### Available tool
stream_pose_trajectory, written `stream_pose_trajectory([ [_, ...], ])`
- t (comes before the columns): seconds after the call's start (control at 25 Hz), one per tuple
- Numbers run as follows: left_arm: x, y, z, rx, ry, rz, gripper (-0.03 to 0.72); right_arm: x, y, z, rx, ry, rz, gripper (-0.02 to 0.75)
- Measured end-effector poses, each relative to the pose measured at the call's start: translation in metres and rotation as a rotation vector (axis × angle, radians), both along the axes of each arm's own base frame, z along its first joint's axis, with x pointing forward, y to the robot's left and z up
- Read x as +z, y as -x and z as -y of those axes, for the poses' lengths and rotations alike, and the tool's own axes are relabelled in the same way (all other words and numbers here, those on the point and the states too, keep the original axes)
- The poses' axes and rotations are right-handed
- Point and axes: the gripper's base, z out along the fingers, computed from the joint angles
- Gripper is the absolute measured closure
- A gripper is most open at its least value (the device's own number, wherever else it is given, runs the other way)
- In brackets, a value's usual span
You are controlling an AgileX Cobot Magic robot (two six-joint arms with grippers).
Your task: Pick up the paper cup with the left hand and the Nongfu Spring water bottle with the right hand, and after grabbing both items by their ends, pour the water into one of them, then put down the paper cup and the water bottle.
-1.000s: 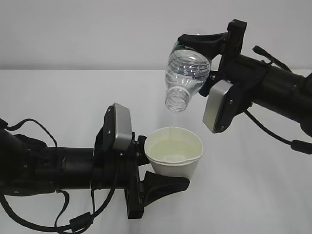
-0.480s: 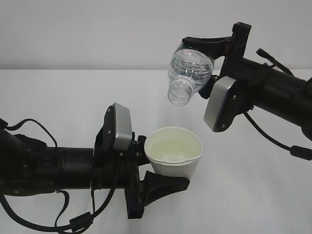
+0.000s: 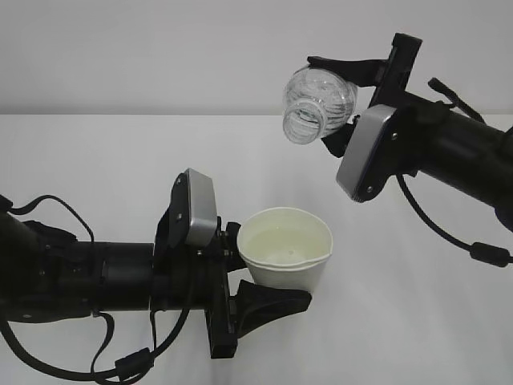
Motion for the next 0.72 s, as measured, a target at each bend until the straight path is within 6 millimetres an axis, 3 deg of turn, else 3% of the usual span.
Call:
stream_pose_trajectory([
  [0.72, 0.0001, -0.0004, 0.0000, 0.005, 0.002, -0.001, 0.235, 0.0027, -0.0068, 0.0083, -0.079, -0.259, -0.187, 0.300],
])
